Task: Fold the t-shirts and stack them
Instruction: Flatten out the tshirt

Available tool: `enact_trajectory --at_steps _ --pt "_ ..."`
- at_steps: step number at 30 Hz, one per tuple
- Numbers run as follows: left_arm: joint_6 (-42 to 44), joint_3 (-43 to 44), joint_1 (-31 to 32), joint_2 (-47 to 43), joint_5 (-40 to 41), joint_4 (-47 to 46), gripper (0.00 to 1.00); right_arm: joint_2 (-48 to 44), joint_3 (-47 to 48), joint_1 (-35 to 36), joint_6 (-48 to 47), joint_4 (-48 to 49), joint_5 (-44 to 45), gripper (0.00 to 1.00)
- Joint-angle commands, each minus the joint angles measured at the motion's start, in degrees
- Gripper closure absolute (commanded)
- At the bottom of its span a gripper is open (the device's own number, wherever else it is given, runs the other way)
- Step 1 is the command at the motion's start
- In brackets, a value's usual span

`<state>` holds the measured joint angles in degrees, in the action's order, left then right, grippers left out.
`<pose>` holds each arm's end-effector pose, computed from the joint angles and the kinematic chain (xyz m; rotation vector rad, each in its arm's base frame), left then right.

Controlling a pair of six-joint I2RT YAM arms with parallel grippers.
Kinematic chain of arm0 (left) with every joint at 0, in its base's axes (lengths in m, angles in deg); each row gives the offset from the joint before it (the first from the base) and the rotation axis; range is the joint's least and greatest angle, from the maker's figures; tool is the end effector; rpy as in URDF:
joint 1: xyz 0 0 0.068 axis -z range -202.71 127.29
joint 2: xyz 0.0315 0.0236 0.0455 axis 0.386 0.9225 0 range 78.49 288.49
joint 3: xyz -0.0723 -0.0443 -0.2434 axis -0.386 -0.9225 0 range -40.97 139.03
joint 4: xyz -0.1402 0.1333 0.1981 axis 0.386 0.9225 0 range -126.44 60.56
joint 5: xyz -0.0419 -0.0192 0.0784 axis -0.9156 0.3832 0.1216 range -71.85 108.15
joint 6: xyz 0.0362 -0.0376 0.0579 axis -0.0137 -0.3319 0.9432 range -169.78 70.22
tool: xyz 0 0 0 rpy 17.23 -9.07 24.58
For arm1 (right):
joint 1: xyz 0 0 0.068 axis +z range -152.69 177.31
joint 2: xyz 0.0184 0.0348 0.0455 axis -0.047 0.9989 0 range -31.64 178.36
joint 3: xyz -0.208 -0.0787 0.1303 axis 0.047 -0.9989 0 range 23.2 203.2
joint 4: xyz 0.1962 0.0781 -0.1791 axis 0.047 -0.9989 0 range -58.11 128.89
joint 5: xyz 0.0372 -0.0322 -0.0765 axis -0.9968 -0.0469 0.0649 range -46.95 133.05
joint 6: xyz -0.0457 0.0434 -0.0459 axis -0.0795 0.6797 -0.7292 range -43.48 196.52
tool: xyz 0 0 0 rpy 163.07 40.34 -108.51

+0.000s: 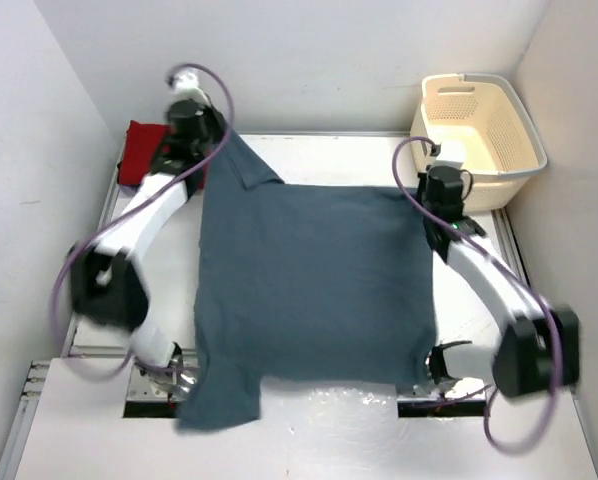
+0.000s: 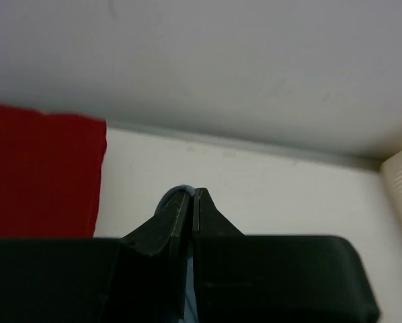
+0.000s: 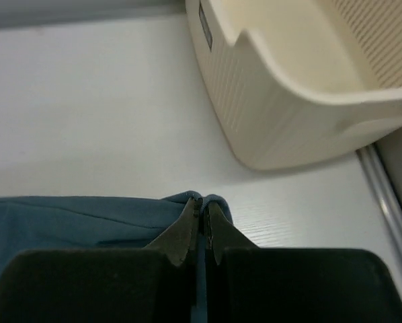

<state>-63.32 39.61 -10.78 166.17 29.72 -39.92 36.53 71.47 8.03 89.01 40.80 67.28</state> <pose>0.4095 -0.0727 0.3801 -0.1777 1.6259 -0.1760 0.3215 0.0331 0.2700 0.3146 1.8310 -0.1175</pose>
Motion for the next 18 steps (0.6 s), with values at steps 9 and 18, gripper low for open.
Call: enact_trajectory --at_steps 9,18 --pt "-0.79 24.01 -3.75 38.52 -10.61 -1.17 1.0 36.67 13.58 -6.68 4.47 14.54 -12.8 1.0" --pt "-1.4 16.91 -3.84 28.47 -10.87 -4.24 1.0 29.33 12.47 -6.68 4.03 12.94 -14.56 1.0"
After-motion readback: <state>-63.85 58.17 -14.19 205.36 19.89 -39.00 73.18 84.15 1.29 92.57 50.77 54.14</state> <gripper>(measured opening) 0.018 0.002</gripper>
